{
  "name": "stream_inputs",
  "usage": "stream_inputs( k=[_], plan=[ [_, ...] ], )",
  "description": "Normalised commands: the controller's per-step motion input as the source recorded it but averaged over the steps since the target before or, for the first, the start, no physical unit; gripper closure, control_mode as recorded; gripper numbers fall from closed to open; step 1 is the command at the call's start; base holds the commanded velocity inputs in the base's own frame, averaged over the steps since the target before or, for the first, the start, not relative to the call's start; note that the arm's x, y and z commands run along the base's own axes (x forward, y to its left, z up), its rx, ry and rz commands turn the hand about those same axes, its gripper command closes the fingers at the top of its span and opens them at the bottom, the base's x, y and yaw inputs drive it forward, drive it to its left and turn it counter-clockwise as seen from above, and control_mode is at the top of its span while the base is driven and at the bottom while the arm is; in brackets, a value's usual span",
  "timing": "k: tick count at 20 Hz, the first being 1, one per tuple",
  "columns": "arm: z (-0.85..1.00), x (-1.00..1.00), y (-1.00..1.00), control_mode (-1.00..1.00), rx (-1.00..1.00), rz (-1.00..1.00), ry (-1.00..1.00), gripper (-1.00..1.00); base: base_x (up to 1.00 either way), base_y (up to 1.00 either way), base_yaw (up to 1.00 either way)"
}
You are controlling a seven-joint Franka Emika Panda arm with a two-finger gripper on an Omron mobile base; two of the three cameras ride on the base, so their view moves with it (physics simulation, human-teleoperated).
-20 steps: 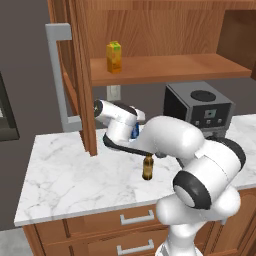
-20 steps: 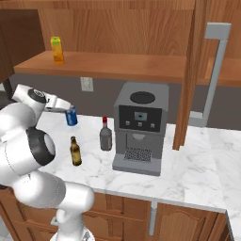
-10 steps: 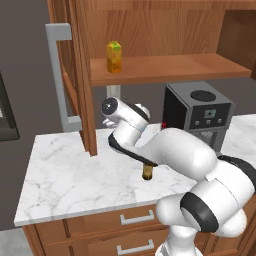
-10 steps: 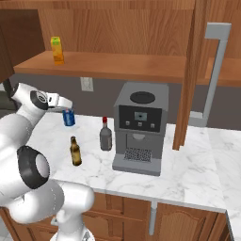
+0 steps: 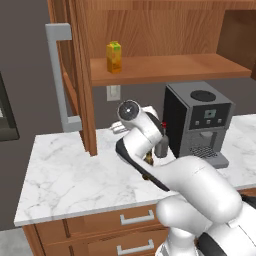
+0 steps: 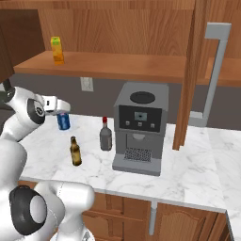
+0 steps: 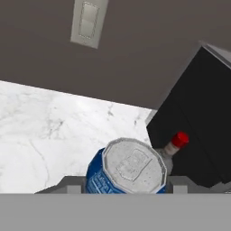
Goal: Sort all alcoholic drinks to one cabinet, and non-alcoholic drinks to the other.
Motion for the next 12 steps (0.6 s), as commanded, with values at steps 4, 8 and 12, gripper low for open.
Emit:
stream_inputs(
  k=[4,8,12],
  plan=[
    [0.53,-0.30,-0.09,-1.00,0.08,0.11,0.00,1.00,0.00,0.00,0.00],
    [0.59,-0.23,-0.14,-1.00,0.08,0.09,-0.03,1.00,0.00,0.00,0.00],
    [0.61,-0.08,-0.13,-1.00,0.07,0.04,-0.04,1.00,0.00,0.00,0.00]
  ],
)
